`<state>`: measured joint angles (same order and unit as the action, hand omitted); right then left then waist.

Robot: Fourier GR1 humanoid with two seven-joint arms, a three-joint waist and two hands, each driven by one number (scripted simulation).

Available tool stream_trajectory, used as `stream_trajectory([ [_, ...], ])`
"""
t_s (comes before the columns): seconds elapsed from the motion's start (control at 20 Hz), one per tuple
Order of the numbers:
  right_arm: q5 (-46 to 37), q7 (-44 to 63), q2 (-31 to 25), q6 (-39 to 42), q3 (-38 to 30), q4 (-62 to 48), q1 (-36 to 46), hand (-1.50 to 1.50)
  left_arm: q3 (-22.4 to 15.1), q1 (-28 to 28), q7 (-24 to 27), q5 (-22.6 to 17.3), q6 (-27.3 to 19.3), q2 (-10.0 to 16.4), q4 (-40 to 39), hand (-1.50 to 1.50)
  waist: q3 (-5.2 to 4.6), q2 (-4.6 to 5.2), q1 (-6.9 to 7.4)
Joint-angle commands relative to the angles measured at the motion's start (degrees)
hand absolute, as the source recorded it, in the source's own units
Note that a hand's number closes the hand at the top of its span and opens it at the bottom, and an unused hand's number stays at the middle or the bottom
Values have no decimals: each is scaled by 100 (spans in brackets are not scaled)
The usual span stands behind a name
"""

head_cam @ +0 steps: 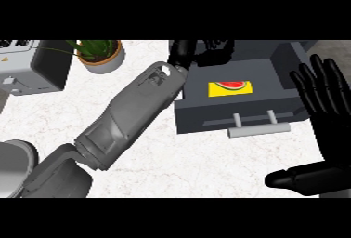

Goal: Pick up the cup, place it into the drawer and close the drawer

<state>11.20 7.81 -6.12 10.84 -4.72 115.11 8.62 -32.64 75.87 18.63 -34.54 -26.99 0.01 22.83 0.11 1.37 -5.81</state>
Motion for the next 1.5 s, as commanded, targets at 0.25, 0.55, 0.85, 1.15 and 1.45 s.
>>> stream_trajectory([
  [0.25,118,209,113,-91,122,236,88,-150,-205,-43,264,-440,-18,0,4,-150,-7,22,-105],
  [0.55,354,141,255,-21,171,179,-90,-150,85,8,635,-959,312,0,457,-150,-9,-49,164],
  [0.85,893,438,-144,194,-248,340,-3,-150,389,-152,1121,-1277,556,0,544,-150,-9,-81,328],
  [1.15,757,409,-766,858,-330,527,-347,150,725,-568,508,-1261,466,548,1511,-150,-15,-187,649],
  [1.45,262,329,-963,1141,-190,818,-747,150,789,-1811,363,-1267,197,1181,2814,-150,-15,-224,749],
])
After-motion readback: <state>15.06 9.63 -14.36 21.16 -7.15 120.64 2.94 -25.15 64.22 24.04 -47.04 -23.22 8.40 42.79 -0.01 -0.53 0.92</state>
